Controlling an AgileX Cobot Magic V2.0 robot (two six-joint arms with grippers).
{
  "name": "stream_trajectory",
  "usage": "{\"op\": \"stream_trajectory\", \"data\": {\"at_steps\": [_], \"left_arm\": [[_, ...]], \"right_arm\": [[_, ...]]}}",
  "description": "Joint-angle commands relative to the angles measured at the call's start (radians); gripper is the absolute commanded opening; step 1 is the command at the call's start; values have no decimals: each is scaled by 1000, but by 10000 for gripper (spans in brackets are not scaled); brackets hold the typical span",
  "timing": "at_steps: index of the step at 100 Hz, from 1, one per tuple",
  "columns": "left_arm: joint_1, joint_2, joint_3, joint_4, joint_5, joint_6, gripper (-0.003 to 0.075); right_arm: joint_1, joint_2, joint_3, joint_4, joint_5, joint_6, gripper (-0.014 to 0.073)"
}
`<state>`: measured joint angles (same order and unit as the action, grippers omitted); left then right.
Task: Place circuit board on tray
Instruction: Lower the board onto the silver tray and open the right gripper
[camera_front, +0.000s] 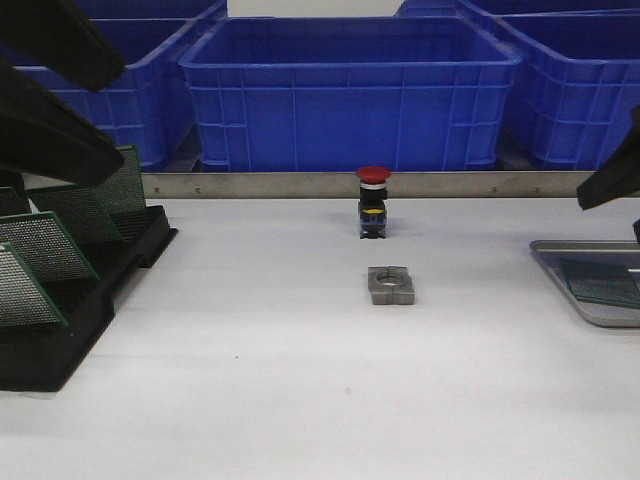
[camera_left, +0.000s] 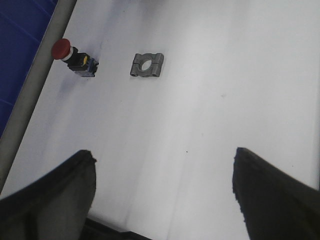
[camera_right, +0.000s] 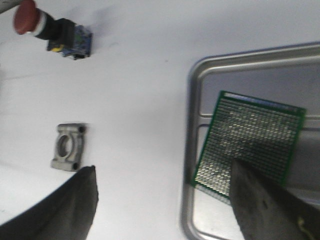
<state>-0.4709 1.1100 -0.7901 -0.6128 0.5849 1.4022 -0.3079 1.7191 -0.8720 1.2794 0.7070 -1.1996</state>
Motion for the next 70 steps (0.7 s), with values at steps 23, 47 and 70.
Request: {"op": "stream_trajectory", "data": {"at_steps": [23, 47, 70], "left_arm": [[27, -62, -31, -39, -31, -10, 533], [178, -137, -31, -14, -8, -34, 533], [373, -151, -31, 112, 78, -34, 533]], "right_arm": [[-7, -196, 71, 46, 66, -76, 477], [-7, -392, 133, 61, 51, -110, 431], [-7, -531, 139, 59, 89, -110, 431]]}}
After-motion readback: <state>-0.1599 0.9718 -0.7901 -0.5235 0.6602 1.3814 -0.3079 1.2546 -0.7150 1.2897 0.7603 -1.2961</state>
